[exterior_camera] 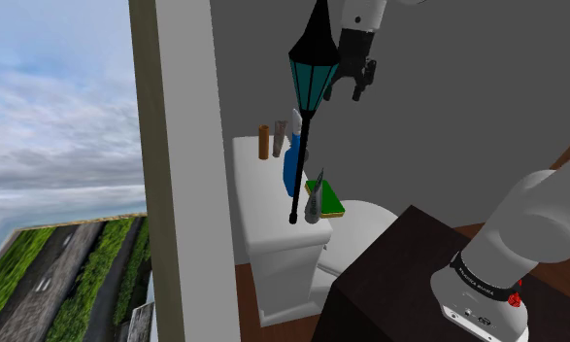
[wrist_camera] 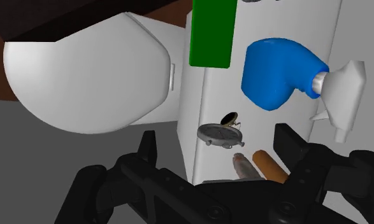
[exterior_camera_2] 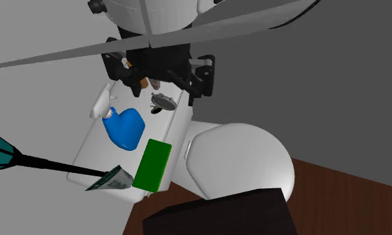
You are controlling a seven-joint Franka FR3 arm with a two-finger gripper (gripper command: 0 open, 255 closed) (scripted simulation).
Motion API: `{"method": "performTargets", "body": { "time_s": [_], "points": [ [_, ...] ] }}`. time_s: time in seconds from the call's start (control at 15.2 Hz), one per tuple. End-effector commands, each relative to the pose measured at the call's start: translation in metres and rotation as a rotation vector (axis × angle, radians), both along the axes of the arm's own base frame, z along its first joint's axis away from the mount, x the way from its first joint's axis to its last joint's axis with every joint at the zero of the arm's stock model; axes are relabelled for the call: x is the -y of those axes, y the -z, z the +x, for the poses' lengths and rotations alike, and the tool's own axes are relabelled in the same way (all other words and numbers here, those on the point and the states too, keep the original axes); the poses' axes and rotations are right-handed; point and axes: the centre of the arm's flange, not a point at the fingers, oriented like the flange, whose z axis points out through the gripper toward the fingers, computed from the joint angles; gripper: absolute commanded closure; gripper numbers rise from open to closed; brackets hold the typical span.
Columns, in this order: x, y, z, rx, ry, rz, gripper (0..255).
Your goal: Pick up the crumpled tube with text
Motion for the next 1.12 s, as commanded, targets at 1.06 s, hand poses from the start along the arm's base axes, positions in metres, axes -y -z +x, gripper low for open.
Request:
{"method": "performTargets", "body": {
  "time_s": [1.06],
  "points": [
    [-0.034,0.101,0.208,-0.179,0.198,0.001,0]
  ]
}}
